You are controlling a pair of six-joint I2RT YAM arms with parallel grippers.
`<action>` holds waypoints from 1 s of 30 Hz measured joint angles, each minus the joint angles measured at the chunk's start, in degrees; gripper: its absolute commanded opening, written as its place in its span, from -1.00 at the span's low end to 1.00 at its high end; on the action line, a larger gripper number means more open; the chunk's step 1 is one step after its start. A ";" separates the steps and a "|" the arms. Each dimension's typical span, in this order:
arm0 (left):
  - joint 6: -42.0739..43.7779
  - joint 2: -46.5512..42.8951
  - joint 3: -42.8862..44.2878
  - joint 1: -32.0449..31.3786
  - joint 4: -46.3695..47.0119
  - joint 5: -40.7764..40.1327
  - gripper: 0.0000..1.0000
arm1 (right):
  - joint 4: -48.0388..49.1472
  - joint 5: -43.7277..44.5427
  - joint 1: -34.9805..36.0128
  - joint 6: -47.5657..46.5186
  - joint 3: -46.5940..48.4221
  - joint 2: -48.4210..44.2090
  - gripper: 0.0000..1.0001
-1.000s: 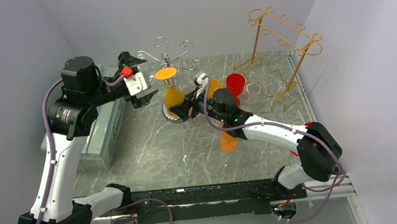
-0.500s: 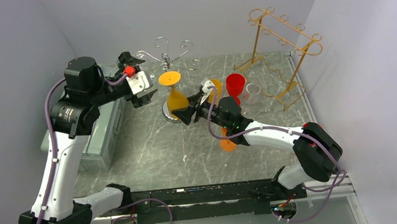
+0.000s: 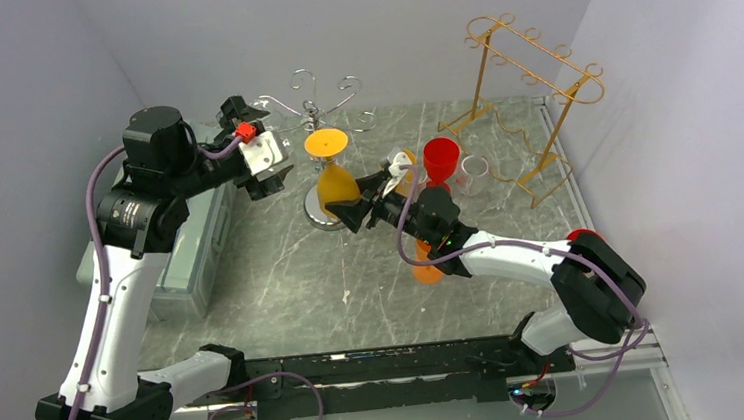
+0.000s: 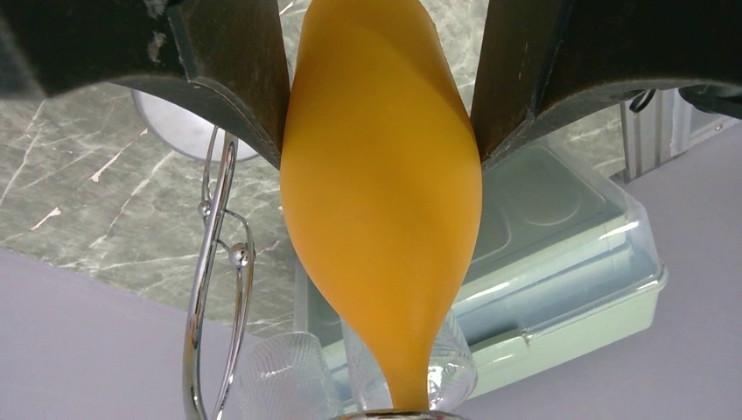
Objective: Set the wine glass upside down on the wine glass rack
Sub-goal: Turn the wine glass upside down at the wine rack.
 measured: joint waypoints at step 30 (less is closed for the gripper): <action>-2.43 2.47 1.09 0.00 0.04 -1.05 0.99 | -10.91 2.99 0.00 2.54 -0.50 -4.94 0.89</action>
